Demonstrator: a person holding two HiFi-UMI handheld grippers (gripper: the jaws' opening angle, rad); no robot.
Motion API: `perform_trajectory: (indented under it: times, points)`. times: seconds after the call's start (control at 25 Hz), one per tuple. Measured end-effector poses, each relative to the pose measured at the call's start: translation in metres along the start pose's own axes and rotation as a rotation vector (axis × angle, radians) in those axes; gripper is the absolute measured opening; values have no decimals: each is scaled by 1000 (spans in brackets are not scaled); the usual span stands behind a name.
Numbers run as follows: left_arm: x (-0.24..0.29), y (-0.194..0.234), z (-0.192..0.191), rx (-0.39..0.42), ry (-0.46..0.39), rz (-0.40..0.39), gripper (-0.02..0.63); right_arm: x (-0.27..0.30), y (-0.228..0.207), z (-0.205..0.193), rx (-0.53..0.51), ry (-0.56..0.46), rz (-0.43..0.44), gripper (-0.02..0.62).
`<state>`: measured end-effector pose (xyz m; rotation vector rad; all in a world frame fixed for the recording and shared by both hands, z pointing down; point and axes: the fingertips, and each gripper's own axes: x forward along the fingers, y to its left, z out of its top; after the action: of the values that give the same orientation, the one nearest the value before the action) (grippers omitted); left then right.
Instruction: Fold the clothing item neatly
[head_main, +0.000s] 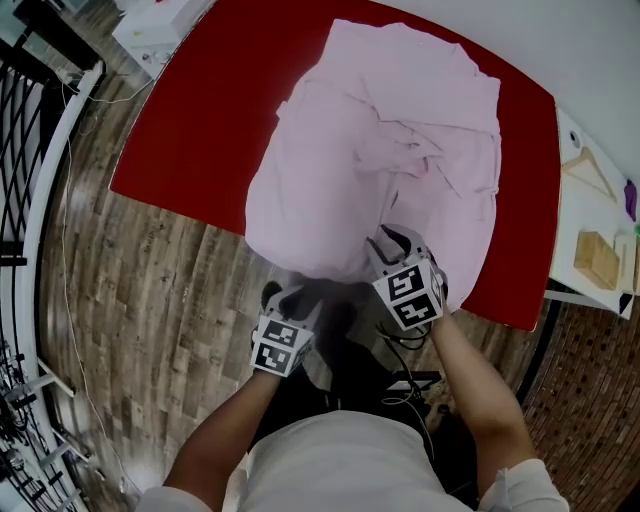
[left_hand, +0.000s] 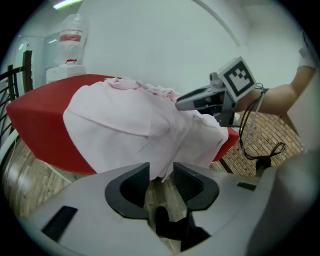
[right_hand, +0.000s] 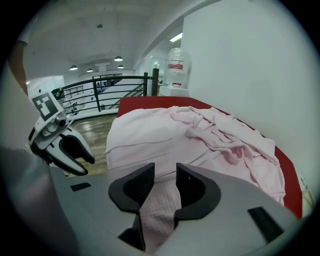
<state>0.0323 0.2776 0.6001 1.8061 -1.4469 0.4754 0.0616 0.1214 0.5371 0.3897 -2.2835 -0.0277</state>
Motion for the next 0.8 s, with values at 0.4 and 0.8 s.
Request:
perform_trajectory:
  times: [0.4,0.8]
  points:
    - [-19,60,-27,28,44,-30,141,-44,0,-57,124,-18,-111,115]
    - [-12,108,-50,125,75,-164,163,-84,36,-122,244,-38,-296,123]
